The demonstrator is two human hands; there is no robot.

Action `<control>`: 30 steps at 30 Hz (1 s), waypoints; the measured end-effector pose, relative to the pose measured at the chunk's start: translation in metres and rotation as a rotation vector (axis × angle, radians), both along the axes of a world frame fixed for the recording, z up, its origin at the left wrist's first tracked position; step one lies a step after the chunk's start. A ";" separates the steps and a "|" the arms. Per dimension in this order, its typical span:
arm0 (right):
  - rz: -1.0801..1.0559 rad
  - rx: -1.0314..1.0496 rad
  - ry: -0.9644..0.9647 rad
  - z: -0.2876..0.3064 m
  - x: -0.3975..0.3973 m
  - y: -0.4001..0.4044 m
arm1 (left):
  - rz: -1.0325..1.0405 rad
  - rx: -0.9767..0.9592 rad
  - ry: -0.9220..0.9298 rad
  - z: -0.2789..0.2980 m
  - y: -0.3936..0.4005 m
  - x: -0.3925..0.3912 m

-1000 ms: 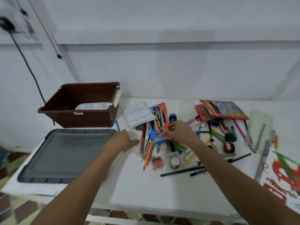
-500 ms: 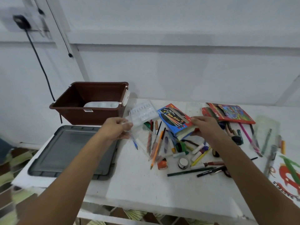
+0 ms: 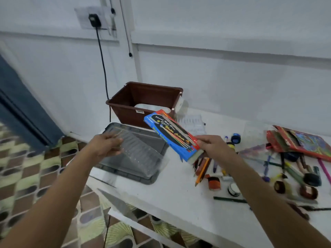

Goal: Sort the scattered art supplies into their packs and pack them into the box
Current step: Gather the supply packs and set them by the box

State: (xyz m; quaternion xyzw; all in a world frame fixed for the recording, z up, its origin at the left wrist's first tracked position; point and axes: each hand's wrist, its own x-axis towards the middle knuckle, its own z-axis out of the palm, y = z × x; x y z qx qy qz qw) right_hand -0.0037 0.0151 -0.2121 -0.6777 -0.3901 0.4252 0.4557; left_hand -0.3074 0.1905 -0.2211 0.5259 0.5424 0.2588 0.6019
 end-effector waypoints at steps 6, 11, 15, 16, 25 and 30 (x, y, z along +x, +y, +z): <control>0.168 -0.034 -0.162 -0.038 -0.057 0.056 | 0.262 -0.049 0.119 -0.026 0.006 -0.085; 0.100 -0.095 -0.269 -0.053 -0.066 0.092 | 0.305 -0.007 0.194 -0.041 0.002 -0.072; 0.133 -0.033 -0.428 -0.053 -0.080 0.126 | 0.200 0.150 0.602 -0.034 0.000 -0.071; 0.126 -0.023 -0.453 -0.053 -0.082 0.131 | 0.166 0.201 0.701 -0.033 0.000 -0.070; 0.310 0.050 -0.637 -0.063 -0.096 0.135 | 0.035 0.289 0.822 -0.039 -0.001 -0.067; 0.424 -0.001 -0.636 -0.061 -0.097 0.136 | 0.021 0.346 0.917 -0.041 0.004 -0.061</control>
